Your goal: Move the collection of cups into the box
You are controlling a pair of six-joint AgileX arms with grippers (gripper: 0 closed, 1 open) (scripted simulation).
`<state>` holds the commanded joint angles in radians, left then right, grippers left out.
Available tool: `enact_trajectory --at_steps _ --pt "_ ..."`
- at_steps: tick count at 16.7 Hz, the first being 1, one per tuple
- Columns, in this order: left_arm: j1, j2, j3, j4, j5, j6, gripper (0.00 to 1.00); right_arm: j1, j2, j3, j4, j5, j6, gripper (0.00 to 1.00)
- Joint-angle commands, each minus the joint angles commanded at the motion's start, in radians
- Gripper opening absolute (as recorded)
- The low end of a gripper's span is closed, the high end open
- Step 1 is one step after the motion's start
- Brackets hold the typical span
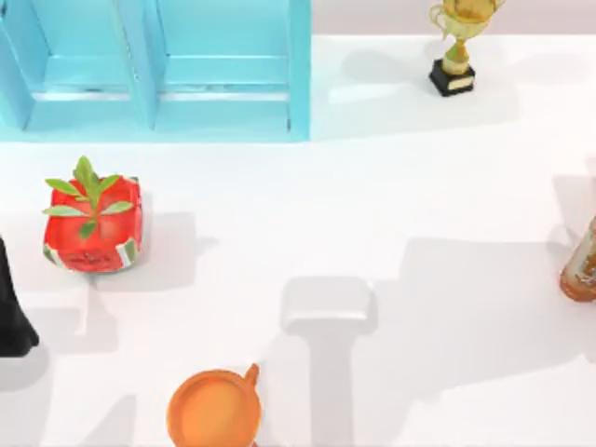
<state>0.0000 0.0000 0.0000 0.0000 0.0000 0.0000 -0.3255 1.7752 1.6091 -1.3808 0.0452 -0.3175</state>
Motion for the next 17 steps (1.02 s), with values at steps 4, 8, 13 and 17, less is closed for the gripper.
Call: enact_trajectory --at_steps 4,8,13,17 --pt "0.0 0.0 0.0 0.0 0.0 0.0 1.0 0.002 0.005 0.0 0.005 0.002 0.002 0.0" --pt "0.0 0.0 0.0 0.0 0.0 0.0 1.0 -0.014 0.009 -0.079 0.097 0.001 -0.003 0.0" --pt "0.0 0.0 0.0 0.0 0.0 0.0 1.0 -0.027 0.025 -0.212 0.239 -0.001 -0.027 0.0" --pt "0.0 0.0 0.0 0.0 0.0 0.0 1.0 -0.028 0.026 -0.222 0.249 -0.001 -0.028 0.0"
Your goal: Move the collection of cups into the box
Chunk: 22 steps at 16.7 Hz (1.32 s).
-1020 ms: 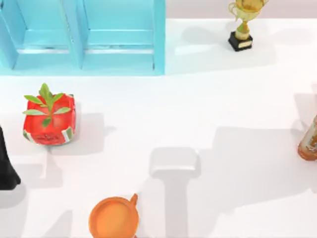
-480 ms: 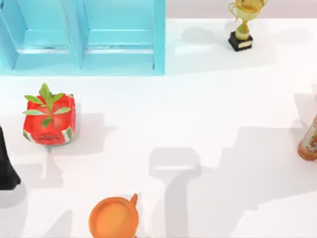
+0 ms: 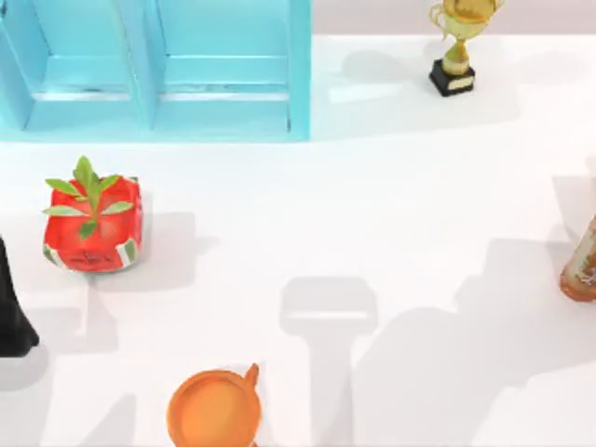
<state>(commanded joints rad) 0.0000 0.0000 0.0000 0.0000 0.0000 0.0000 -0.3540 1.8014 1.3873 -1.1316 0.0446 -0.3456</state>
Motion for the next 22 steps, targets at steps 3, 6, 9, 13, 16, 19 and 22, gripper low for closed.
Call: enact_trajectory --at_steps 3,6,9,13,16,19,22 --pt "0.0 0.0 0.0 0.0 0.0 0.0 1.0 0.0 0.0 0.0 0.0 0.0 0.0 0.23" --pt "0.0 0.0 0.0 0.0 0.0 0.0 1.0 0.0 0.0 0.0 0.0 0.0 0.0 0.45" --pt "0.0 0.0 0.0 0.0 0.0 0.0 1.0 0.0 0.0 0.0 0.0 0.0 0.0 0.68" --pt "0.0 0.0 0.0 0.0 0.0 0.0 1.0 0.0 0.0 0.0 0.0 0.0 0.0 0.98" --pt "0.0 0.0 0.0 0.0 0.0 0.0 1.0 0.0 0.0 0.0 0.0 0.0 0.0 1.0" --pt "0.0 0.0 0.0 0.0 0.0 0.0 1.0 0.0 0.0 0.0 0.0 0.0 0.0 1.0" --pt "0.0 0.0 0.0 0.0 0.0 0.0 1.0 0.002 0.0 0.0 0.0 0.0 0.0 1.0"
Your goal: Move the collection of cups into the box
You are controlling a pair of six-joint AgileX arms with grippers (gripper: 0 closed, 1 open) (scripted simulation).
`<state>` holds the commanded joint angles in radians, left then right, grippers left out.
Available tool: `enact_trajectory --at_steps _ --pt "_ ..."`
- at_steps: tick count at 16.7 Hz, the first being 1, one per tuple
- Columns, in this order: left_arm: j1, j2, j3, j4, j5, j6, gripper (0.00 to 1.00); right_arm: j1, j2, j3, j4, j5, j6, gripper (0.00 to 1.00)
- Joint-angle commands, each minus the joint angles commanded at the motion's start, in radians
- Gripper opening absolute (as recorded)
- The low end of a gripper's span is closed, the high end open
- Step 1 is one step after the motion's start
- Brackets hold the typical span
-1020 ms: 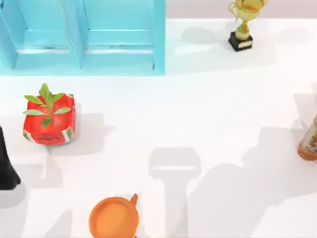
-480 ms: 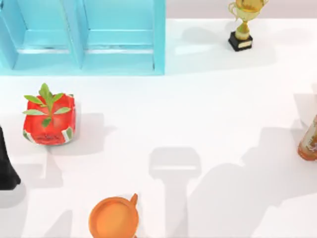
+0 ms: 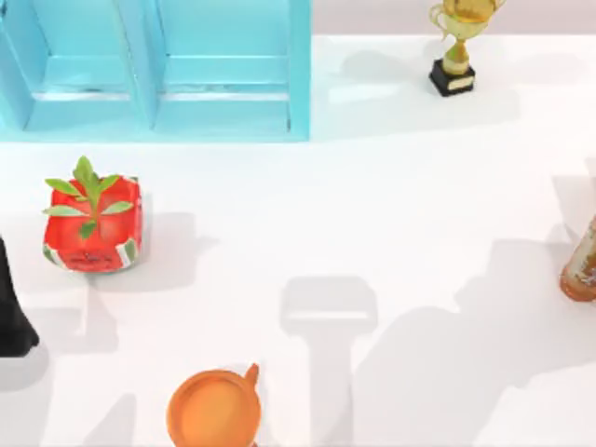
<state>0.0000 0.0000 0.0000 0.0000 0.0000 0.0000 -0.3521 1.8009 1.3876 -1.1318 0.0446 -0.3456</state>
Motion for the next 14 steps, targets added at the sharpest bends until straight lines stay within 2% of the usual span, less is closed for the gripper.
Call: enact_trajectory --at_steps 4,11,14 --pt "0.0 0.0 0.0 0.0 0.0 0.0 1.0 -0.004 0.013 0.073 -0.072 0.0 -0.003 1.0" --pt "0.0 0.0 0.0 0.0 0.0 0.0 1.0 -0.006 0.017 0.372 -0.361 0.0 -0.005 1.0" --pt "0.0 0.0 0.0 0.0 0.0 0.0 1.0 -0.005 0.01 0.41 -0.4 0.0 -0.005 1.0"
